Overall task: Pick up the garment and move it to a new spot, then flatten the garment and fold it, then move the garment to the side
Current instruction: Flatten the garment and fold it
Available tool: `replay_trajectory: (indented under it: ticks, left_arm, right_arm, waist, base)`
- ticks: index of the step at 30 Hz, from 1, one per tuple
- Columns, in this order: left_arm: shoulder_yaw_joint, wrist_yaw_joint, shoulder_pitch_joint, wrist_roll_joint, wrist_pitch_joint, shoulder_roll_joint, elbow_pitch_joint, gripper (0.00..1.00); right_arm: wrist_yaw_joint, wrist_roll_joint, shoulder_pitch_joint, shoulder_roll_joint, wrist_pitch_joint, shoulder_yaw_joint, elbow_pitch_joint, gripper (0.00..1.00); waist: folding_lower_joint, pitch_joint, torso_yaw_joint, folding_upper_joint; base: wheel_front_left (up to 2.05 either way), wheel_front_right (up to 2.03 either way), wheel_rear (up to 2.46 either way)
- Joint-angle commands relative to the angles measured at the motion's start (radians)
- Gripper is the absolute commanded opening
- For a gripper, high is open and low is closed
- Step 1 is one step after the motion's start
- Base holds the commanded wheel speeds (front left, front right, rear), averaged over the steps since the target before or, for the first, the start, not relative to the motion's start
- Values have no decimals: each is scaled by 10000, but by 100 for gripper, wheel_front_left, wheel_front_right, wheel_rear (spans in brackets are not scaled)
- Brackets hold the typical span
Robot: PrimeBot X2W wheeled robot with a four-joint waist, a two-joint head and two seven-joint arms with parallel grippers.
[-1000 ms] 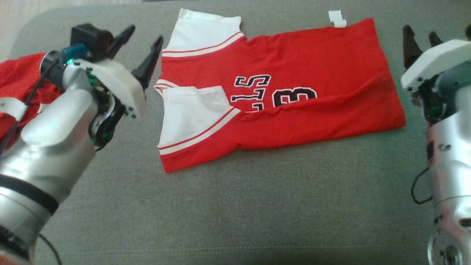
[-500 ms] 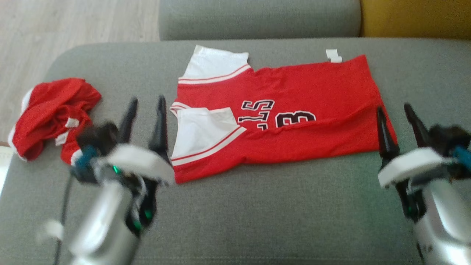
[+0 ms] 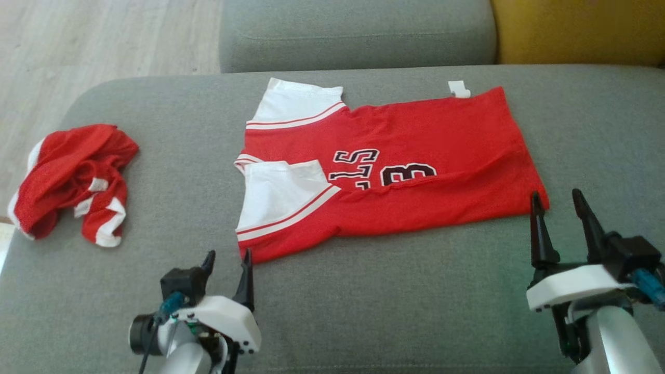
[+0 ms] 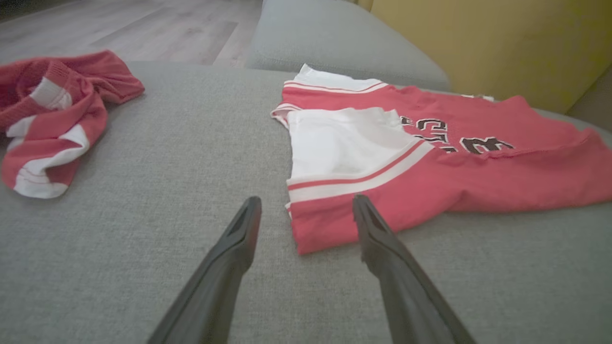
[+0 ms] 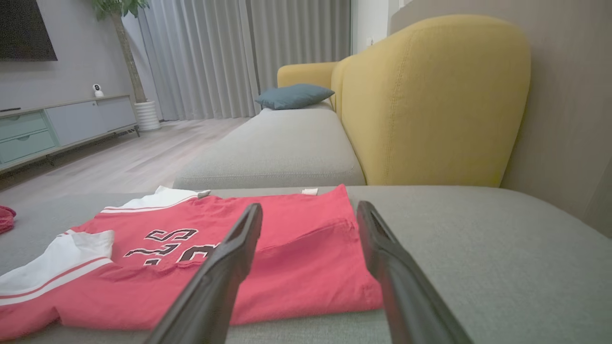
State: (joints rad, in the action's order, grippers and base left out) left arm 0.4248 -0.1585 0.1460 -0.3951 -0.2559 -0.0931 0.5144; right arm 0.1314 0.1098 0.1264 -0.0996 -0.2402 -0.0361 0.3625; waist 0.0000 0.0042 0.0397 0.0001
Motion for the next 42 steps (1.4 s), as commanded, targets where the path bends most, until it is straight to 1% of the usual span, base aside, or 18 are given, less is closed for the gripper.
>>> replay_trajectory:
  ticks: [1, 7, 10, 14, 16, 20, 21, 22, 23, 25, 28, 30, 31, 34, 37, 40, 42]
  left_arm:
    - [-486, -36, 789, 85, -58, -27, -197, 100]
    - [-560, -106, 1624, 163, 71, -23, 1439, 100]
    - [-510, 9, 2055, 140, 330, -55, 2304, 100]
    - [-400, 26, 2570, 247, 526, -157, 3255, 100]
    - [-334, 118, 2775, 250, 677, -163, 3687, 100]
    - [-68, 464, 3093, 311, 1014, -143, 4388, 100]
    - [16, 570, 3151, 332, 1106, -127, 4533, 80]
    - [81, 654, 3214, 349, 1137, -115, 4639, 13]
    - [134, 702, 3281, 378, 1108, -109, 4716, 0]
    - [165, 651, 3437, 437, 813, -122, 4748, 0]
    - [122, 439, 3699, 511, 364, -150, 4595, 0]
    - [132, 385, 3790, 568, 250, -175, 4497, 0]
    - [134, 334, 3878, 622, 153, -194, 4360, 0]
    - [214, 278, 4112, 841, -1, -234, 3787, 0]
    - [331, 316, 4228, 1060, -45, -237, 3098, 0]
    - [410, 332, 4202, 1275, -53, -250, 2273, 0]
    - [438, 352, 4119, 1368, -55, -266, 1828, 0]
  right_arm:
    - [-7, -101, 307, -15, -12, 213, -427, 100]
    - [-7, -250, 535, 6, 310, 294, -982, 100]
    - [-7, -271, 637, -2, 433, 343, -1181, 100]
    - [-7, -285, 793, -23, 535, 423, -1367, 100]
    - [-7, -282, 873, -32, 560, 458, -1433, 100]
    - [-7, -317, 1027, -42, 627, 473, -1510, 100]
    - [-7, -333, 1066, -60, 655, 455, -1491, 100]
    - [-7, -359, 1104, -69, 715, 417, -1454, 100]
    - [-7, -391, 1150, -63, 824, 348, -1381, 100]
    - [-7, -509, 1264, -63, 1109, 239, -1150, 100]
    - [-7, -507, 1505, 46, 1751, -57, -560, 100]
    - [-7, -487, 1625, 89, 1959, -190, -334, 100]
    - [-7, -415, 1767, 150, 2203, -428, -69, 100]
    - [-7, -138, 2327, 317, 2954, -1209, 800, 100]
    - [-7, 187, 3004, 427, 3669, -2041, 1749, 100]
    - [-7, 96, 3607, 460, 4024, -2478, 2548, 100]
    - [-7, 8, 3950, 471, 4236, -2597, 3046, 100]
  waist:
    - [0, 109, -133, -1]
    - [0, 478, -597, -1]
    - [0, 678, -819, -1]
    - [0, 935, -1061, -1]
    - [0, 1049, -1161, -1]
    - [0, 1226, -1291, -1]
    - [0, 1258, -1301, -1]
    - [0, 1292, -1302, -1]
    - [0, 1321, -1297, -1]
    - [0, 1379, -1237, -1]
    - [0, 1449, -1049, -1]
    - [0, 1475, -966, -1]
    - [0, 1499, -880, -1]
    - [0, 1610, -600, -1]
    - [0, 1737, -316, -1]
    - [0, 1890, -80, -1]
    - [0, 2002, 48, -1]
  base:
    - [0, 0, 0]
    - [0, 0, 0]
    - [0, 0, 0]
    - [0, 0, 0]
    - [0, 0, 0]
    - [0, 0, 0]
    - [0, 0, 0]
    - [0, 0, 0]
    - [0, 0, 0]
    - [0, 0, 0]
    - [0, 0, 0]
    - [0, 0, 0]
    - [0, 0, 0]
    - [0, 0, 0]
    - [0, 0, 0]
    - [0, 0, 0]
    - [0, 0, 0]
